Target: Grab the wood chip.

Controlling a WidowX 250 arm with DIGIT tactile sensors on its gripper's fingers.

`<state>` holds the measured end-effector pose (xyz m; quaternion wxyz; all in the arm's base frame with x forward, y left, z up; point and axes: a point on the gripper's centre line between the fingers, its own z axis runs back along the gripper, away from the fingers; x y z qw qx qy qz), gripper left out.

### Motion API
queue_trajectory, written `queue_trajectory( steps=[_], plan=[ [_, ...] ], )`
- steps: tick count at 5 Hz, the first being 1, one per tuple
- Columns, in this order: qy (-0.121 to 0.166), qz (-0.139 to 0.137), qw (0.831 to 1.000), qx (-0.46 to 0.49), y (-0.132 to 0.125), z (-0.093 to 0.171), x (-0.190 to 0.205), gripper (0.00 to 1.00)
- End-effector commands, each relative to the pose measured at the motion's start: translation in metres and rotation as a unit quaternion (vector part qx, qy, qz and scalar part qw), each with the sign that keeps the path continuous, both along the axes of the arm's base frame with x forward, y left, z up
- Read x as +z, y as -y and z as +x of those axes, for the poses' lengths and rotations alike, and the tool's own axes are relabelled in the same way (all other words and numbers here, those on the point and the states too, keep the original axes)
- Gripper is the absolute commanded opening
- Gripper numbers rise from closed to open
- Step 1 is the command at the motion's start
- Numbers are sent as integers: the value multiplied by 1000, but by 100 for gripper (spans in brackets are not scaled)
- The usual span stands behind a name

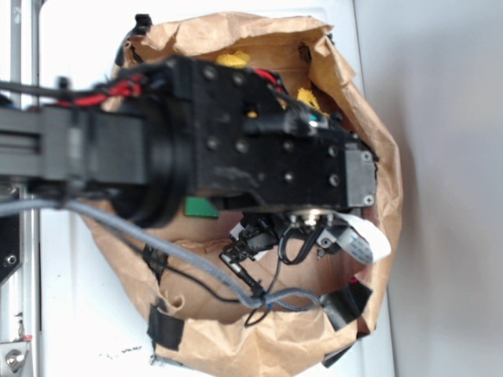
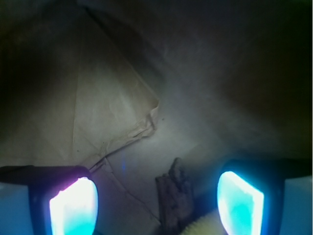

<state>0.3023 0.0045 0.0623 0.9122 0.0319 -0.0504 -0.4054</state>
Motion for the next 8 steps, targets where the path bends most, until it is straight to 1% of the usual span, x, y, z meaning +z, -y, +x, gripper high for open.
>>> queue_trajectory(
  steps=[1, 2, 3, 4, 5, 6, 7, 8],
  plan=[
    [27, 19, 999, 5, -8, 9, -2, 100],
    [27, 24, 999, 13, -16, 15, -10, 100],
    [27, 27, 999, 27, -21, 27, -15, 100],
    [32, 41, 998, 41, -33, 37, -25, 100],
    [29, 50, 998, 37, -41, 31, -31, 100],
    [29, 53, 998, 29, -43, 24, -32, 100],
    [29, 47, 998, 20, -41, 14, -30, 100],
    [32, 21, 999, 0, -35, 4, -18, 100]
  ],
)
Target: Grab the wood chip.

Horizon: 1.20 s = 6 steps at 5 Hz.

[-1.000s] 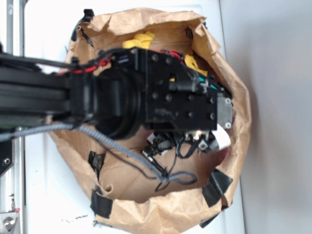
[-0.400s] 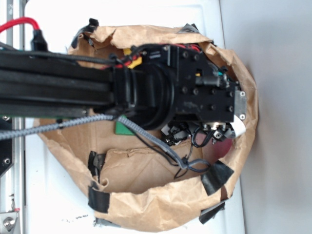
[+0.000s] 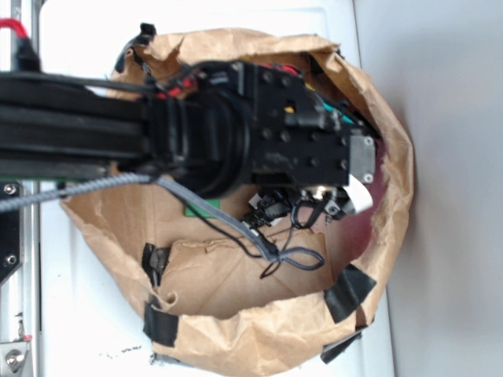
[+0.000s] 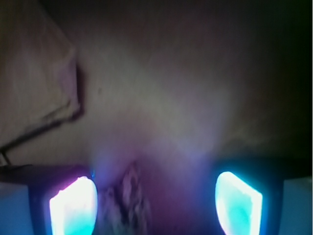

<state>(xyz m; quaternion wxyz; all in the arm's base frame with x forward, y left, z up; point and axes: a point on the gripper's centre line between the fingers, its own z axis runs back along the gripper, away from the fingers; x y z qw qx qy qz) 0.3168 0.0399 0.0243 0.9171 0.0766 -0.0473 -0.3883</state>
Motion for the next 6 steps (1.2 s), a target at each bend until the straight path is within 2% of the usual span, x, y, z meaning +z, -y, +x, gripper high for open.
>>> queue_trajectory(
  steps=[1, 2, 3, 4, 6],
  plan=[
    [24, -64, 997, -46, 8, -22, 46, 100],
    [27, -68, 996, -45, 8, -24, 51, 100],
    [22, -46, 998, -37, 4, -22, 39, 100],
    [18, -45, 998, -31, 2, -18, 35, 100],
    [11, -17, 1000, -16, -2, -15, 10, 100]
  ],
)
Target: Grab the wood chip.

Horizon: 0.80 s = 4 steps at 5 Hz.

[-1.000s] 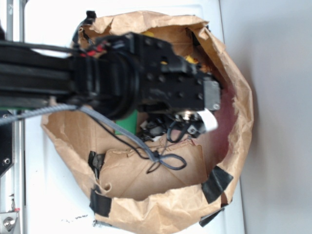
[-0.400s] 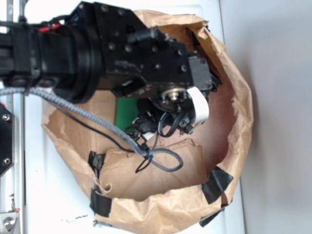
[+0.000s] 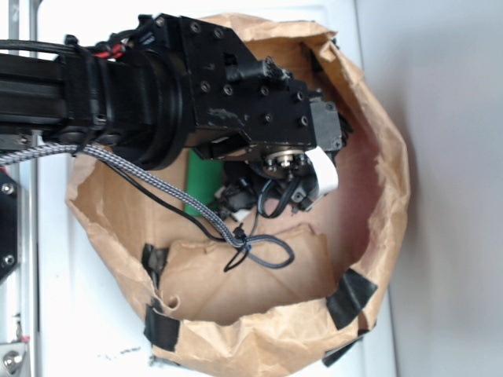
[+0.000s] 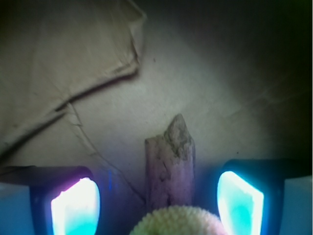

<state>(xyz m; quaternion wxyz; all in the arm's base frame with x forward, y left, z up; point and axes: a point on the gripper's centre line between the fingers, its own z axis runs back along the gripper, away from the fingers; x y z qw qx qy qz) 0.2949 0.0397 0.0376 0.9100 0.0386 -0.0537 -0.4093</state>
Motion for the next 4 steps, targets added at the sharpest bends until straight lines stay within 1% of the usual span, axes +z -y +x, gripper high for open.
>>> queue_trajectory(
  steps=[1, 2, 3, 4],
  plan=[
    [17, 31, 999, 7, -4, 3, -12, 100],
    [15, 38, 999, 15, -4, 6, -17, 100],
    [14, 27, 999, 26, -6, 8, -16, 0],
    [16, 26, 999, 35, -7, 11, -14, 0]
  ],
)
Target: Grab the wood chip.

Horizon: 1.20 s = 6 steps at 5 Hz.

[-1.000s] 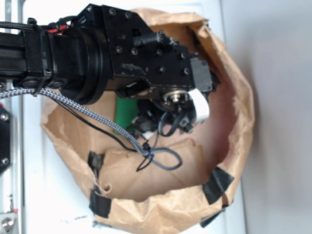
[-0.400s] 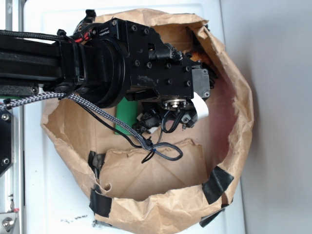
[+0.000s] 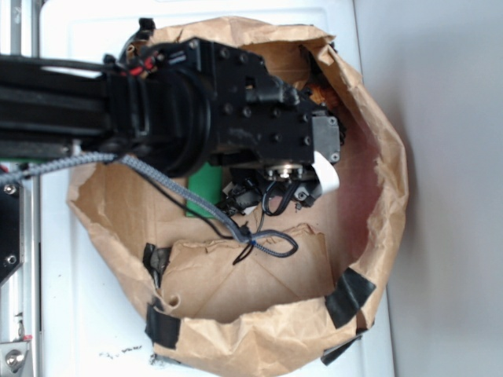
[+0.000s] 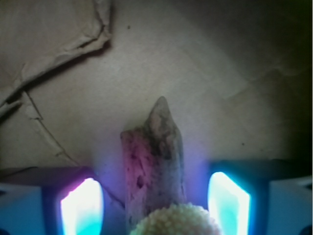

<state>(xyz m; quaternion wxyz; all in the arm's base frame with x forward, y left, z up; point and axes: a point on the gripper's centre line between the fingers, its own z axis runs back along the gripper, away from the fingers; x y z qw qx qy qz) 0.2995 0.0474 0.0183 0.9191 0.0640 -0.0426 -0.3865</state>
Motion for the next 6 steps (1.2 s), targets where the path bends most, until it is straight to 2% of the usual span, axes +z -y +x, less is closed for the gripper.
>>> queue_trajectory(
  steps=[1, 3, 4, 6],
  plan=[
    [16, -1, 1000, 9, 1, 7, 7, 0],
    [20, -9, 1000, 15, 1, 8, 11, 0],
    [32, -34, 999, 13, 5, 6, 27, 0],
    [61, -140, 988, -12, 23, -2, 102, 0]
  ],
)
